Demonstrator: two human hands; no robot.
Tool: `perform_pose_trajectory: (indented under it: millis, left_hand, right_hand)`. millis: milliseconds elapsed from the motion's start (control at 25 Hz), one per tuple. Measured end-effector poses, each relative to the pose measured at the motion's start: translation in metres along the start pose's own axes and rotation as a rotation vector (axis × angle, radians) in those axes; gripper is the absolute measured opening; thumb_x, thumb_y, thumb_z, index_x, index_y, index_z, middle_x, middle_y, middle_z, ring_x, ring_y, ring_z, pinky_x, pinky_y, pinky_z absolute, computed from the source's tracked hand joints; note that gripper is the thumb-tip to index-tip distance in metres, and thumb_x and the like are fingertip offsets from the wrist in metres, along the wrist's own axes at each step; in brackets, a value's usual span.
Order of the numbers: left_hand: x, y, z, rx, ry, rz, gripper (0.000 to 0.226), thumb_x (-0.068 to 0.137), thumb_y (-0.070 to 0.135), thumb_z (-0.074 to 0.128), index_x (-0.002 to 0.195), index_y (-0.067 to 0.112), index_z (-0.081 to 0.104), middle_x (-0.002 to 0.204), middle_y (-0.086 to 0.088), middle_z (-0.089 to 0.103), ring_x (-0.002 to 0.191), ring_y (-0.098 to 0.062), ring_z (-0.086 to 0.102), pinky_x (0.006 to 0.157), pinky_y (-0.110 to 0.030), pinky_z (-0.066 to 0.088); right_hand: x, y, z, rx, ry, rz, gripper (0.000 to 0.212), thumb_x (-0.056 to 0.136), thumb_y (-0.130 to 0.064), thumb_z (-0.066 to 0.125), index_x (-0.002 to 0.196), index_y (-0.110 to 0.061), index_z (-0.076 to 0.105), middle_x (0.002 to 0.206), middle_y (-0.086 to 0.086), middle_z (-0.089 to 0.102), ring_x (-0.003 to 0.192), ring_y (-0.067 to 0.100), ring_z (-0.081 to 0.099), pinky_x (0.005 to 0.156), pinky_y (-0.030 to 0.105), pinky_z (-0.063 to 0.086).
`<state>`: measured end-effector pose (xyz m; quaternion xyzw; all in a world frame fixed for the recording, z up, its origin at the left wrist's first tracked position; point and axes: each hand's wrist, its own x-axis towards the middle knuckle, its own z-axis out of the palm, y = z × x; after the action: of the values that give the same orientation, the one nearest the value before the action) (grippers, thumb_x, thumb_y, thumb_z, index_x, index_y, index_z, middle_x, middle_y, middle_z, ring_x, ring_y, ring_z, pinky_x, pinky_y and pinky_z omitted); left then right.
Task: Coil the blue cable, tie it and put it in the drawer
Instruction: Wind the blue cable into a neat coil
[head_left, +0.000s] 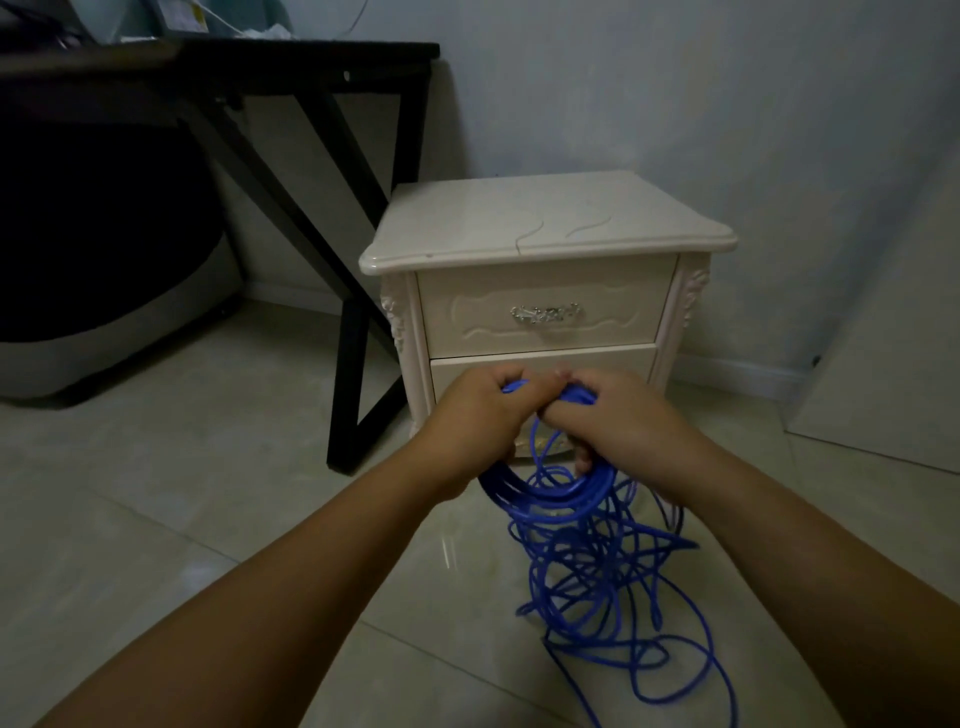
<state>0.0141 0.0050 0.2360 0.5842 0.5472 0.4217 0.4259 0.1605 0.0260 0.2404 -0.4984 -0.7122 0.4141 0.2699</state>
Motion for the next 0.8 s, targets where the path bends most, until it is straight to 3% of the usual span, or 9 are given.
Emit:
perform_pose_trajectory:
  millis: [120, 240, 400, 520, 600, 680, 720, 800]
  left_hand:
    - [0.005, 0.000, -0.001, -0.145, 0.136, -0.078, 0.040, 0.089, 0.050, 0.058, 0.057, 0.027, 0.059, 0.052, 0.003, 0.034, 0.043, -0.011, 0.030, 0.045, -0.026, 0.030]
    - [0.005, 0.001, -0.004, -0.233, 0.235, -0.163, 0.041, 0.089, 0.050, 0.058, 0.061, 0.022, 0.049, 0.055, 0.002, 0.030, 0.044, -0.012, 0.026, 0.046, -0.026, 0.027]
    - [0.005, 0.001, 0.003, -0.353, 0.410, -0.190, 0.041, 0.090, 0.049, 0.058, 0.063, 0.020, 0.046, 0.054, 0.000, 0.027, 0.040, -0.011, 0.025, 0.045, -0.025, 0.025]
    - [0.004, 0.004, 0.011, -0.466, 0.517, -0.186, 0.044, 0.091, 0.049, 0.057, 0.059, 0.021, 0.047, 0.050, 0.001, 0.026, 0.033, -0.010, 0.026, 0.042, -0.022, 0.024]
    - [0.003, 0.005, 0.016, -0.553, 0.501, -0.163, 0.043, 0.092, 0.047, 0.056, 0.059, 0.021, 0.047, 0.048, 0.004, 0.026, 0.034, -0.009, 0.026, 0.037, -0.018, 0.026]
    - [0.000, 0.004, 0.020, -0.622, 0.406, -0.159, 0.042, 0.094, 0.045, 0.054, 0.061, 0.020, 0.045, 0.048, 0.006, 0.027, 0.039, -0.010, 0.025, 0.038, -0.019, 0.028]
    - [-0.001, 0.002, 0.020, -0.639, 0.338, -0.173, 0.040, 0.095, 0.044, 0.052, 0.064, 0.020, 0.045, 0.049, 0.006, 0.028, 0.042, -0.010, 0.025, 0.040, -0.021, 0.030]
    - [-0.002, -0.001, 0.015, -0.633, 0.192, -0.207, 0.037, 0.096, 0.044, 0.049, 0.070, 0.017, 0.049, 0.050, 0.005, 0.032, 0.044, -0.011, 0.027, 0.047, -0.025, 0.035]
  right_hand:
    - [0.003, 0.010, -0.015, 0.081, -0.231, 0.047, 0.029, 0.086, -0.033, 0.065, 0.099, -0.007, 0.068, 0.081, 0.004, 0.076, 0.074, 0.017, 0.069, 0.076, 0.032, 0.054]
    - [0.002, 0.014, -0.018, 0.047, -0.320, 0.064, 0.041, 0.072, -0.046, 0.073, 0.096, -0.013, 0.069, 0.092, 0.004, 0.075, 0.076, 0.017, 0.068, 0.068, 0.027, 0.050]
    - [-0.001, 0.008, -0.005, 0.103, -0.102, 0.045, 0.027, 0.080, -0.031, 0.074, 0.093, -0.010, 0.065, 0.088, 0.012, 0.073, 0.060, 0.013, 0.061, 0.057, 0.026, 0.047]
    - [-0.005, 0.008, 0.014, 0.380, 0.032, 0.117, 0.024, 0.086, -0.024, 0.068, 0.095, -0.003, 0.065, 0.081, 0.015, 0.073, 0.065, 0.018, 0.063, 0.070, 0.041, 0.052]
    - [-0.007, 0.006, 0.022, 0.704, 0.034, 0.159, 0.017, 0.088, -0.018, 0.063, 0.083, -0.001, 0.063, 0.065, 0.009, 0.068, 0.066, 0.019, 0.065, 0.083, 0.044, 0.050]
    - [-0.005, 0.005, 0.023, 0.945, 0.091, 0.183, 0.029, 0.089, -0.011, 0.059, 0.061, -0.008, 0.052, 0.046, 0.004, 0.049, 0.051, 0.017, 0.056, 0.083, 0.045, 0.047]
    - [-0.004, 0.005, 0.023, 0.944, 0.146, 0.191, 0.033, 0.089, -0.009, 0.057, 0.057, -0.011, 0.048, 0.041, 0.002, 0.041, 0.044, 0.016, 0.049, 0.077, 0.045, 0.046]
    - [-0.002, 0.006, 0.018, 0.692, 0.234, 0.175, 0.027, 0.089, -0.008, 0.056, 0.064, -0.012, 0.050, 0.037, -0.002, 0.037, 0.038, 0.014, 0.042, 0.065, 0.041, 0.046]
